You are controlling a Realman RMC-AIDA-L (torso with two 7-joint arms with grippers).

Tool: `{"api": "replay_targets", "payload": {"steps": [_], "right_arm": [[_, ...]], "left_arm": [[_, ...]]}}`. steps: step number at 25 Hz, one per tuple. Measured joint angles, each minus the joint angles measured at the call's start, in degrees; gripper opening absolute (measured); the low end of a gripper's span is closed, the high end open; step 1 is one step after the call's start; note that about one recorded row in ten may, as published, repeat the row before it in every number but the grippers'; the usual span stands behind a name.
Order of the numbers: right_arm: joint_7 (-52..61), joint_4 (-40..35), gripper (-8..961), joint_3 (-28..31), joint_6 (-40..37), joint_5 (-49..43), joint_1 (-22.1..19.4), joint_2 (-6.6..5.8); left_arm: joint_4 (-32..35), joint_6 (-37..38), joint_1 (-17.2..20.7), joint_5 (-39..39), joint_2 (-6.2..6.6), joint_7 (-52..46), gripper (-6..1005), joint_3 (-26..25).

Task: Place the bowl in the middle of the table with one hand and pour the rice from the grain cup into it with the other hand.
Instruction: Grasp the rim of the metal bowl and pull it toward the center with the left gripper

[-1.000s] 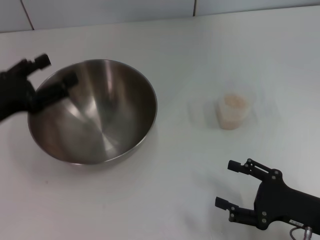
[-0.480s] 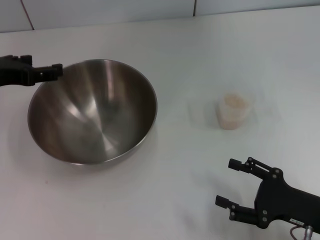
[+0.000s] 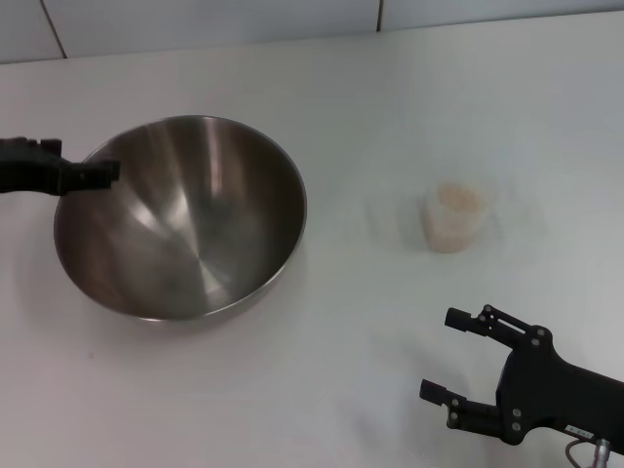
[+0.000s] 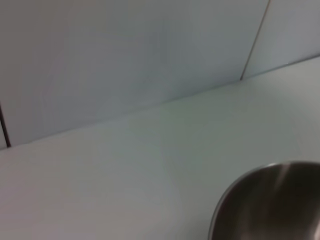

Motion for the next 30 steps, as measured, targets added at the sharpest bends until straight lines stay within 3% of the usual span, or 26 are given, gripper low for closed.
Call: {"api": "replay_targets", "payload": {"steps": [5,17,20,30], "right_arm": [[0.0,0.0,832,0.0,0.0,0.0,0.0,0.0],[-0.2,0.0,831,0.0,0.0,0.0,-0.2,0.0],[-0.2,0.0,831,0.0,0.0,0.0,-0.2,0.0],[-0.2,-0.2,832,0.0,0.0,0.0,-0.4,0.0]], "left_arm": [[-5.7,0.1,-2.9,2.6,0.04,0.1,860,-0.5],[-8.1,1.7,-5.0,5.9,0.27,-1.2,857,-1.5],[-8.2,2.9,-5.6,6.6,0.2,-1.0,639,-2.4],[-8.3,4.9,-7.0,6.6,0.08,-1.3,413,-2.6]]}}
